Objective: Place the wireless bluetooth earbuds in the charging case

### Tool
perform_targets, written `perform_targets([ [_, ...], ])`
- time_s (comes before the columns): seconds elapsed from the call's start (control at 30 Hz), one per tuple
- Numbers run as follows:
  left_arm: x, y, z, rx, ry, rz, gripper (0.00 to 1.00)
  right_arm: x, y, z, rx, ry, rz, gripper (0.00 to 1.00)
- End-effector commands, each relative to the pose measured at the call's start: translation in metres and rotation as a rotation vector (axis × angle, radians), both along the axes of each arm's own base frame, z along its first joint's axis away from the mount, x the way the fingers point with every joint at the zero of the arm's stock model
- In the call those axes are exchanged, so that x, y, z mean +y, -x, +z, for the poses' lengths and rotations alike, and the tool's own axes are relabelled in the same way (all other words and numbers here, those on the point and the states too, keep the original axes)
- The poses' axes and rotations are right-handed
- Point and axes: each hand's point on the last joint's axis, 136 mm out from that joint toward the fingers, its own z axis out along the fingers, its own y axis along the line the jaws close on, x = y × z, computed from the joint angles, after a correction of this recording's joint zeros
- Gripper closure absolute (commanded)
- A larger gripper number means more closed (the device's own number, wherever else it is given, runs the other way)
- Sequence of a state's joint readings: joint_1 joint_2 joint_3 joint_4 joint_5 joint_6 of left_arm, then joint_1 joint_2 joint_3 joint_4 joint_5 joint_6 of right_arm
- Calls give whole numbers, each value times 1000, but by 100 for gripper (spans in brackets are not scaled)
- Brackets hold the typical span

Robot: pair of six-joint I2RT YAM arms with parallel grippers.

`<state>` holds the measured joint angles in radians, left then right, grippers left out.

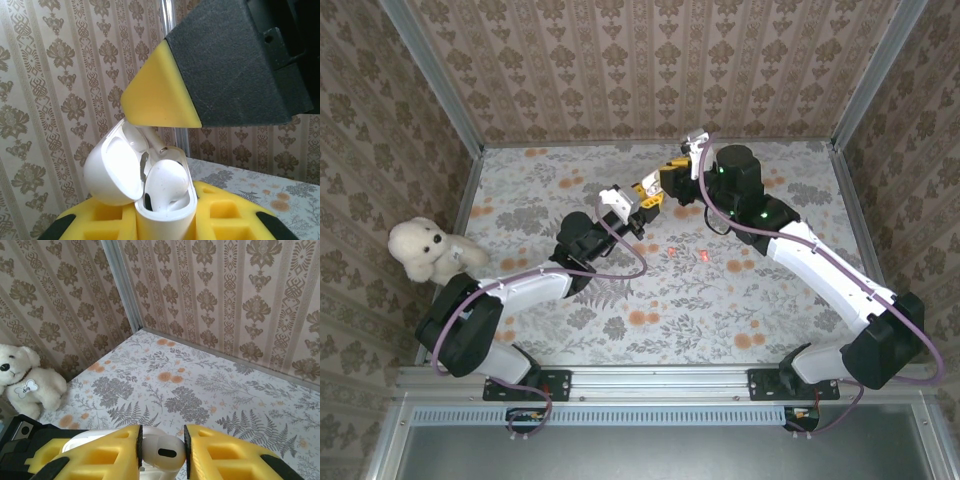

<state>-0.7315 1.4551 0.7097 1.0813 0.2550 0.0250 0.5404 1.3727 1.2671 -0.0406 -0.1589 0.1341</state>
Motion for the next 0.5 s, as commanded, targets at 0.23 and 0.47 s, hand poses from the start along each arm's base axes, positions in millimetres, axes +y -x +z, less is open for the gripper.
perform_targets([
  [0.23, -1, 0, 19, -28, 44, -13, 100, 0, 4, 4, -25, -19, 8, 72],
  [0.47, -1, 0, 21, -30, 46, -13, 100, 0, 4, -2, -36, 14, -1, 72],
])
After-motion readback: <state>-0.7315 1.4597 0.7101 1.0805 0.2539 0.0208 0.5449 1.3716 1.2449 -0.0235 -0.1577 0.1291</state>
